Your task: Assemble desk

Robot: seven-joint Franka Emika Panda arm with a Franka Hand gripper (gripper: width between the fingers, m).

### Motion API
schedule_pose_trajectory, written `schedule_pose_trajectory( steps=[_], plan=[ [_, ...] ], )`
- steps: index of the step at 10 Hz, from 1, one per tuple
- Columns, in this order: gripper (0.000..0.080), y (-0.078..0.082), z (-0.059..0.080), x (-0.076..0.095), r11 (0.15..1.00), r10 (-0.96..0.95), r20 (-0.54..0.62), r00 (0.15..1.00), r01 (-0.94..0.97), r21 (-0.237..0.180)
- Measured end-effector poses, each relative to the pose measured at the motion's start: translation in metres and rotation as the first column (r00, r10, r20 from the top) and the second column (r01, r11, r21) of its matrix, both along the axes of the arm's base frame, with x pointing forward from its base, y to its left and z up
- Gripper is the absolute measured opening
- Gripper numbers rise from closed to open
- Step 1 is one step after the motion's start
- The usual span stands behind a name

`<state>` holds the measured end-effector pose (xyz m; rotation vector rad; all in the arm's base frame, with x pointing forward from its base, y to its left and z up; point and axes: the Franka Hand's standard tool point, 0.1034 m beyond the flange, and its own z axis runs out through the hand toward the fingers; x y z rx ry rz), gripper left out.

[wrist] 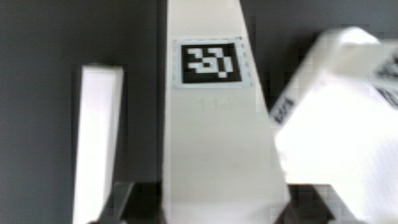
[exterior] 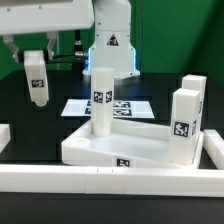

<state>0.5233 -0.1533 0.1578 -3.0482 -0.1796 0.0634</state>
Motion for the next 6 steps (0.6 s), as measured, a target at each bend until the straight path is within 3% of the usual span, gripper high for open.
schedule_pose_trajectory(
  steps=[1,2,5,6],
  plan=[
    [0.0289,0.001,0.010,0.011,1.000,-0.004,0.070,0.998,0.004,-0.007],
    [0.0289,-0.005,0.009,0.012,0.999,0.013,0.138,0.990,-0.007,-0.042],
    [0.0289,-0.004,0.004,0.007,0.999,0.004,0.147,0.989,0.002,-0.040],
    [0.0289,0.004,0.003,0.008,0.999,0.002,0.146,0.989,0.003,-0.033]
  ],
)
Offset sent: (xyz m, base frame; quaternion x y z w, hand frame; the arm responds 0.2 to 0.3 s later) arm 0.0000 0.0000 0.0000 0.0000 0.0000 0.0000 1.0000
